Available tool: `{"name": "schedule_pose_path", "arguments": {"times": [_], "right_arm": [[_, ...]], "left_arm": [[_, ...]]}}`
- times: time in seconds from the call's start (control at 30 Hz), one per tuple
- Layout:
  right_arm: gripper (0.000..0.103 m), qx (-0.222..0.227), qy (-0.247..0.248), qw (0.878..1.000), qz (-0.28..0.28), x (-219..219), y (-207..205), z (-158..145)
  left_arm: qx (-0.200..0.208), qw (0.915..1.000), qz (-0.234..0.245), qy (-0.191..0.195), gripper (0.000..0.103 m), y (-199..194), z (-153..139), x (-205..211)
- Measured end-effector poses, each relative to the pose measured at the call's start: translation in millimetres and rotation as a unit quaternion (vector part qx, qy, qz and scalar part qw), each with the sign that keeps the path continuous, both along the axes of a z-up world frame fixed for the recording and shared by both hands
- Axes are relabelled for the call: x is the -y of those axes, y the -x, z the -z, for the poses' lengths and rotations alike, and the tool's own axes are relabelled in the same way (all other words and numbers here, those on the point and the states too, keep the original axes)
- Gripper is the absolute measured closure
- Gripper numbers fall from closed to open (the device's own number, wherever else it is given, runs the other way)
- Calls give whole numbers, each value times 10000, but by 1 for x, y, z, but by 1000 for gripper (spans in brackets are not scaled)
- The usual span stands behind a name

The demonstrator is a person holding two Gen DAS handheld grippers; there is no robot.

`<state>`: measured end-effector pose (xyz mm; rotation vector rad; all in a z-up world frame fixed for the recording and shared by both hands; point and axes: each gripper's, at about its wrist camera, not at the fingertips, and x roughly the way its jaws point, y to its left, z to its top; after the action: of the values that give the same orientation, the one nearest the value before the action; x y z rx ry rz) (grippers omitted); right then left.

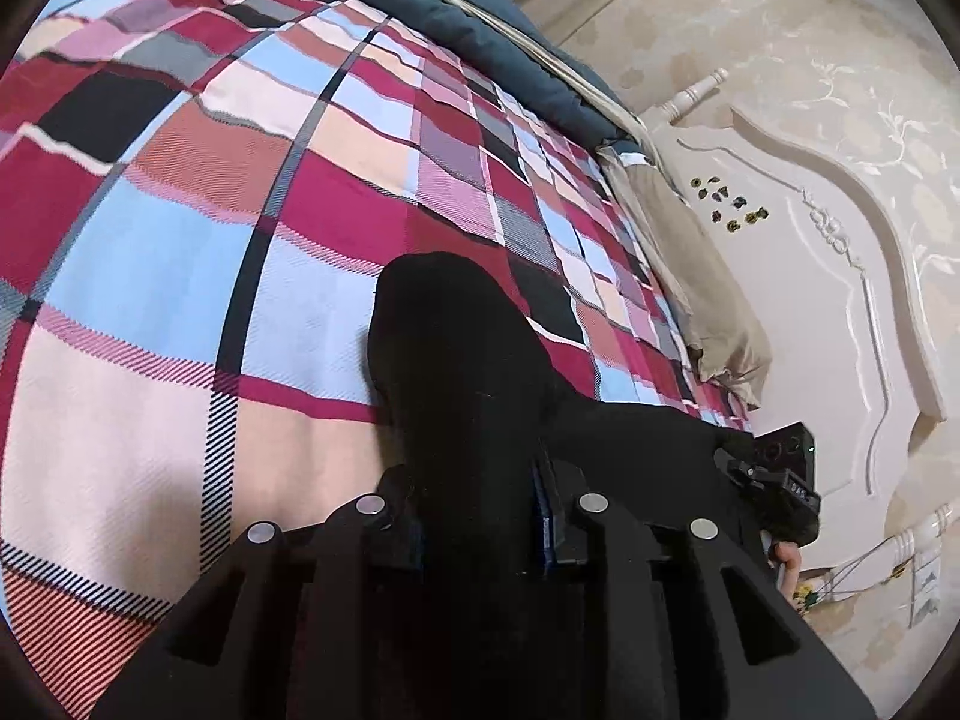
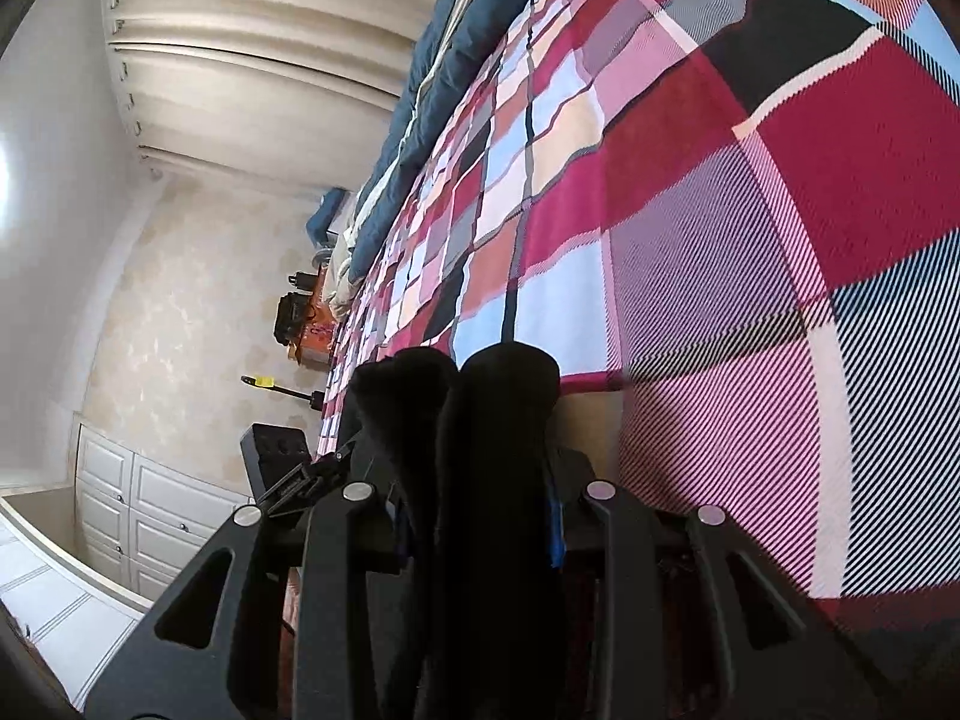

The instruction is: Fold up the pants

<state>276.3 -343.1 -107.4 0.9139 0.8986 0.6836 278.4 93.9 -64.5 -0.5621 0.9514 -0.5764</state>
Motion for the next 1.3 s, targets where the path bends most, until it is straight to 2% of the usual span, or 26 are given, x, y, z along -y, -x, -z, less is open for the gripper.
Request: {"name": "schedule_pose_path", "arguments": {"times": [0.93, 1.1, 1.2, 1.27, 1.3], "right_arm": [[72, 306, -91, 9995, 29, -4, 2, 3], [68, 339, -185, 9993, -19, -2, 1, 2], [62, 410, -305, 9987, -44, -1, 3, 1], [59, 434, -378, 9983, -22, 1, 6, 0], [56, 454, -407, 9981, -6, 2, 8, -1]], "left_arm": [[319, 9994, 85, 68, 71, -2, 3, -1], [431, 9991, 47, -28, 57, 1, -2, 0], [543, 9981, -47, -295, 43, 7, -8, 2], [616, 9968, -89, -495, 28, 12, -12, 4], [649, 9958, -146, -630, 27, 17, -14, 4]]}}
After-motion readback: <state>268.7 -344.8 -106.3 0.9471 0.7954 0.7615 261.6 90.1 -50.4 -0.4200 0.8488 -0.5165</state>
